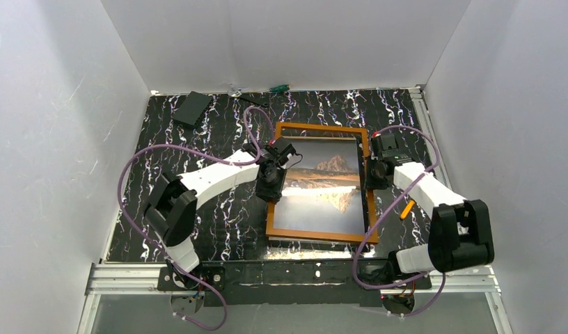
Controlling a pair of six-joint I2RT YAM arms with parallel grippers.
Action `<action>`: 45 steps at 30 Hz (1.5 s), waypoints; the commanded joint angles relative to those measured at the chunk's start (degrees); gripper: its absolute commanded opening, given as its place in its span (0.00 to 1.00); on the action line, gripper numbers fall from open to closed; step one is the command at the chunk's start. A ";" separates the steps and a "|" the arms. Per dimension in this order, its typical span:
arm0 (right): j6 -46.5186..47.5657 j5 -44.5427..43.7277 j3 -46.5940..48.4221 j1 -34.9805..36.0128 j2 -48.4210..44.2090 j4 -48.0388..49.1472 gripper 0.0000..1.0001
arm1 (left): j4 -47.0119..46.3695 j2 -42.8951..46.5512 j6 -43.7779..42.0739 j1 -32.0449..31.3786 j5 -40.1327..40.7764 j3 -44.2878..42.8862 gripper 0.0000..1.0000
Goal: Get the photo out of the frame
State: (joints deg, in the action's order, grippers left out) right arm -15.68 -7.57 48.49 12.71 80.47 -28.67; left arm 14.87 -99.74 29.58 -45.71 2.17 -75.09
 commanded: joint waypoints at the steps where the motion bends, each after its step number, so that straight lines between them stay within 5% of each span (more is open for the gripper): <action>1: -1.14 -3.34 4.94 2.90 -6.89 3.91 0.01 | 6.63 7.96 -3.58 -0.99 0.04 -1.87 0.00; 11: 10.48 -2.68 22.63 21.99 3.68 5.66 0.01 | 12.19 23.87 -0.49 0.70 14.08 8.98 0.00; 20: -4.03 3.15 38.90 34.21 22.29 5.08 0.01 | 22.67 38.10 1.02 20.17 24.51 20.60 0.00; 29: -15.43 1.56 40.15 39.55 27.20 5.66 0.01 | 24.27 31.44 8.94 31.01 25.75 25.39 0.03; 30: -16.18 1.86 39.32 39.58 27.24 6.05 0.01 | 23.55 30.91 9.01 31.35 26.02 25.68 0.08; 37: -20.76 2.41 35.63 39.66 27.68 7.84 0.01 | 23.10 29.59 9.74 34.05 23.66 24.43 0.91; 39: -22.49 1.90 35.58 39.67 28.08 8.01 0.01 | 24.43 30.29 9.32 34.13 22.48 22.84 0.98; 45: -30.51 2.22 38.21 39.72 30.89 5.66 0.01 | 30.15 33.09 5.15 34.13 25.20 12.15 0.98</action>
State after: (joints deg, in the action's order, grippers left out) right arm -37.17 -9.50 83.46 51.86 110.69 -26.11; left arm 34.79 -69.14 37.56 -11.84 24.05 -55.83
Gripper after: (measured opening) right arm 0.272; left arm 0.978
